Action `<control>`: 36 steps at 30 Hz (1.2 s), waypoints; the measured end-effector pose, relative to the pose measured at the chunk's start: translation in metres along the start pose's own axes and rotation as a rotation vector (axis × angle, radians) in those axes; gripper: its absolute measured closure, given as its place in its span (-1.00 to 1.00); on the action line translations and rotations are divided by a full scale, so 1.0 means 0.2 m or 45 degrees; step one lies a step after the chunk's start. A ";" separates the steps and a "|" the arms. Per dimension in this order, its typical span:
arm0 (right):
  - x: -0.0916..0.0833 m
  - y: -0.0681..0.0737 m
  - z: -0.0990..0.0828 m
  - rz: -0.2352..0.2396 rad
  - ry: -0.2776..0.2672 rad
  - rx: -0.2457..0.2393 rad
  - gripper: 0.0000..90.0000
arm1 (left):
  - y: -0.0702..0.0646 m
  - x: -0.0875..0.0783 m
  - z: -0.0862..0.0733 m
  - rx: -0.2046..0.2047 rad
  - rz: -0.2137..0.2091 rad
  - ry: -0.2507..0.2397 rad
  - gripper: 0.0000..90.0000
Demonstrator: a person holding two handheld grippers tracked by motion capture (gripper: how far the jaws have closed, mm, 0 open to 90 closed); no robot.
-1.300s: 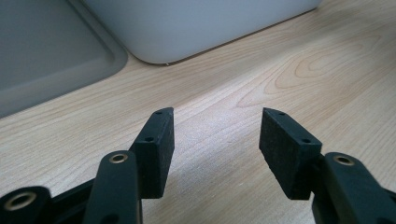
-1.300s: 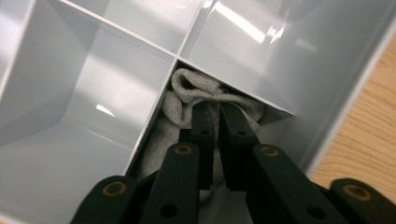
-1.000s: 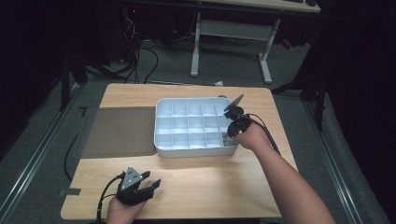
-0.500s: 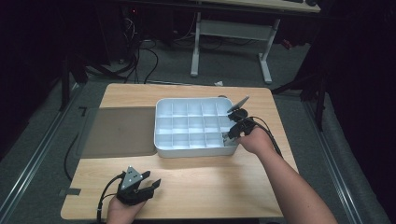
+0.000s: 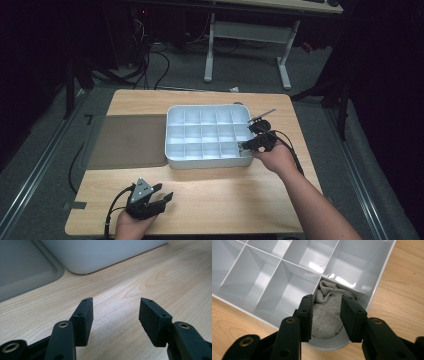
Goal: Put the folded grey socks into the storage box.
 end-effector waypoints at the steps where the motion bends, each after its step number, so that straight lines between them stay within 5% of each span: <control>1: -0.01 0.00 0.00 -0.013 -0.009 -0.018 0.34 | 0.00 0.00 0.00 0.001 -0.002 0.000 0.01; 11: -0.13 0.01 -0.03 -0.027 -0.272 -0.066 0.20 | -0.01 0.00 0.01 -0.005 -0.006 -0.013 0.01; 19: -0.18 0.06 -0.15 0.017 -0.401 -0.089 0.05 | -0.01 0.00 0.00 -0.018 -0.004 0.009 0.01; 29: -0.18 0.14 -0.36 0.035 -0.524 -0.147 -0.02 | -0.06 -0.01 0.02 -0.010 -0.022 -0.014 0.01; 36: -0.13 0.18 -0.54 0.060 -0.607 -0.103 -0.04 | -0.08 -0.01 0.02 -0.005 -0.019 -0.027 0.01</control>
Point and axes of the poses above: each handheld gripper's, and its own axes: x roughly forward along the jaws, z roughly out of its top, y roughly to its left, the point moved 8 cm from there along x, roughly forward along the jaws, and after that the axes turned 11 degrees about -y, right-handed, at the moved point
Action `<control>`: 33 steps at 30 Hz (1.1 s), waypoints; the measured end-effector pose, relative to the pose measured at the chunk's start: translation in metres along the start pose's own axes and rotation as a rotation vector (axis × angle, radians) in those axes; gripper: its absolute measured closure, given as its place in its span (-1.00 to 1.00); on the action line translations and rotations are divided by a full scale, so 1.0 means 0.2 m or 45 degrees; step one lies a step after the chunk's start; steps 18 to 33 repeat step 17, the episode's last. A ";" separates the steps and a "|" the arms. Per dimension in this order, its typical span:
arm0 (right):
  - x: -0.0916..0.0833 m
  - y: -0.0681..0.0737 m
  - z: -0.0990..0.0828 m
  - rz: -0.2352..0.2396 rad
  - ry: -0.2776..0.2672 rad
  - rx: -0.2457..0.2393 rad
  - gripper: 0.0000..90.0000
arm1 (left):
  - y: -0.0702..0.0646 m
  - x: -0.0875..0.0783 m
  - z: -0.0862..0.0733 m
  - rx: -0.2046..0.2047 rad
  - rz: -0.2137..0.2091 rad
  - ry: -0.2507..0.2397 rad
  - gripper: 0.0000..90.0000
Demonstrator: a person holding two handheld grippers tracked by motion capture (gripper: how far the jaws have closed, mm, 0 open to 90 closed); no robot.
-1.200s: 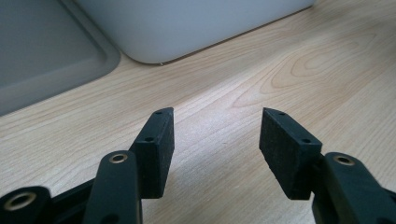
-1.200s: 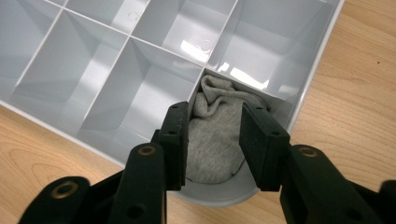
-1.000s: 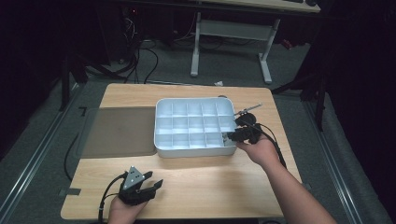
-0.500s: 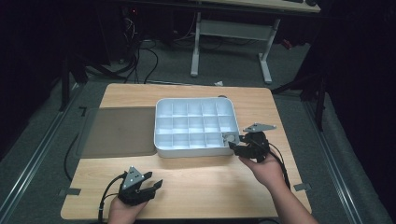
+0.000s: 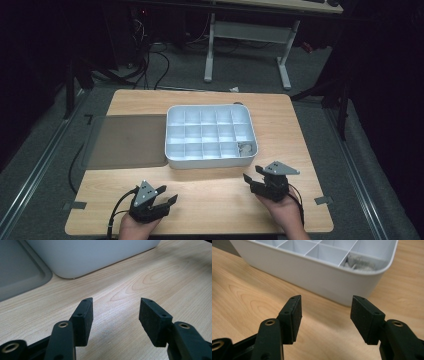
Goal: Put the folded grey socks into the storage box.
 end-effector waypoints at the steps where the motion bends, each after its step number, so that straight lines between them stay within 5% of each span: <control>1: 0.00 0.01 -0.03 -0.001 -0.010 0.006 -0.04 | 0.00 0.00 0.00 -0.005 0.000 -0.002 0.01; 6: -0.05 0.04 -0.17 -0.052 -0.094 0.053 -0.03 | 0.00 0.01 -0.01 -0.010 0.000 0.006 0.01; 9: -0.06 0.05 -0.22 -0.059 -0.059 -0.034 -0.03 | 0.00 0.01 -0.01 0.007 0.002 0.016 0.01; 33: -0.06 0.04 -0.22 -0.072 -0.063 -0.001 -0.03 | 0.00 0.01 -0.01 0.007 0.000 0.015 0.01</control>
Point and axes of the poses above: each handheld gripper's, and its own axes: x roughly forward along the jaws, z roughly out of its top, y roughly to its left, the point moved 8 cm from there along x, roughly forward along the jaws, and after that the axes turned 11 degrees about -y, right-handed, at the moved point
